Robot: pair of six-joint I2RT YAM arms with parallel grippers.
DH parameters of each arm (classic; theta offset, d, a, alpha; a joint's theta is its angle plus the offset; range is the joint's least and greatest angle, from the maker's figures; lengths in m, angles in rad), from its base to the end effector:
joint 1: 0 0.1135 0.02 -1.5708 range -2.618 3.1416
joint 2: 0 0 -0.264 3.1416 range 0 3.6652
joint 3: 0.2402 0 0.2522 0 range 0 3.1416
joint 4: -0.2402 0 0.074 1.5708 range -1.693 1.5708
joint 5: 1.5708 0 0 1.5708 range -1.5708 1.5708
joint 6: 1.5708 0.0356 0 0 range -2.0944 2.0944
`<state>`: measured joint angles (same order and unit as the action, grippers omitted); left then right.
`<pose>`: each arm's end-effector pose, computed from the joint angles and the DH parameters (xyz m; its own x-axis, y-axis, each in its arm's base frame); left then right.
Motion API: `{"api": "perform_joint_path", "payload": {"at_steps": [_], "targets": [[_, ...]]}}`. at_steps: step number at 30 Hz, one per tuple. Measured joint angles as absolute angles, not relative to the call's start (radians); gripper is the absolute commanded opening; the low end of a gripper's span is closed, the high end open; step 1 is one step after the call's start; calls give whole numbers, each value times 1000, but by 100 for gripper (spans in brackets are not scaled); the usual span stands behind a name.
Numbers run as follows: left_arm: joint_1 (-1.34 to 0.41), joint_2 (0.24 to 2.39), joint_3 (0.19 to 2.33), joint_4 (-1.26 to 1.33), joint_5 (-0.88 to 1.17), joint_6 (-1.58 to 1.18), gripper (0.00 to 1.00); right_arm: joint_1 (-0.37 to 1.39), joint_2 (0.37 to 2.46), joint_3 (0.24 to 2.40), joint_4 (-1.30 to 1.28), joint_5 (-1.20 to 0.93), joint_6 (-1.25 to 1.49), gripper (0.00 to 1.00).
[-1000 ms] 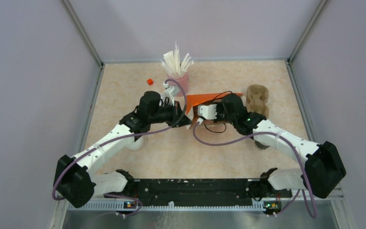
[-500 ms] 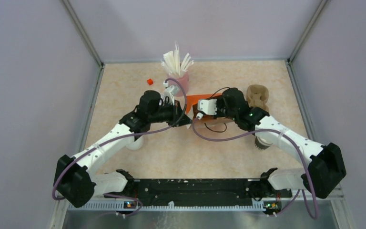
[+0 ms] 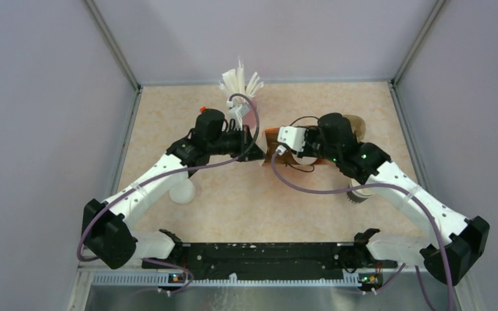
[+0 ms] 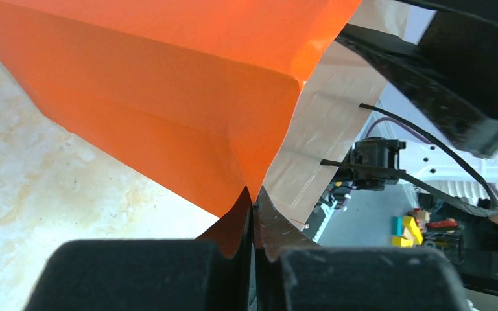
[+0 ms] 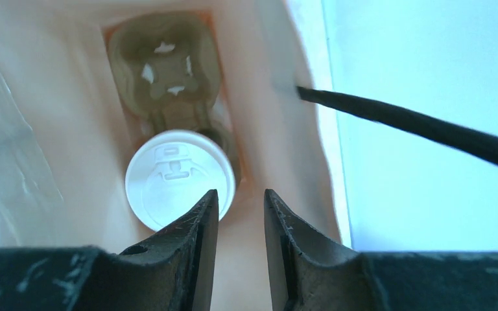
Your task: Pack the takeout coffee
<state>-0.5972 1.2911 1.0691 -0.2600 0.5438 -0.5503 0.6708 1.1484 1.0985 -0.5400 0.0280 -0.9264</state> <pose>0.2310 -0.1793 0.3234 -0.7766 -0.0130 -0.6298 0.5329 0.5197 -0.6678 0.1968 0.1549 0.3410 0.2204 -0.8453 -0.4867 -0.7107 0.2026 -0.6737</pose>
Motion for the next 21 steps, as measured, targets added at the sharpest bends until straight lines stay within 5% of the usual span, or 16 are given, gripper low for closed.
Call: {"api": "perform_joint_path", "payload": {"at_steps": [21], "targets": [[-597, 1444, 1443, -674, 473, -740, 8, 671, 1059, 1180, -486, 22, -700, 33]]}}
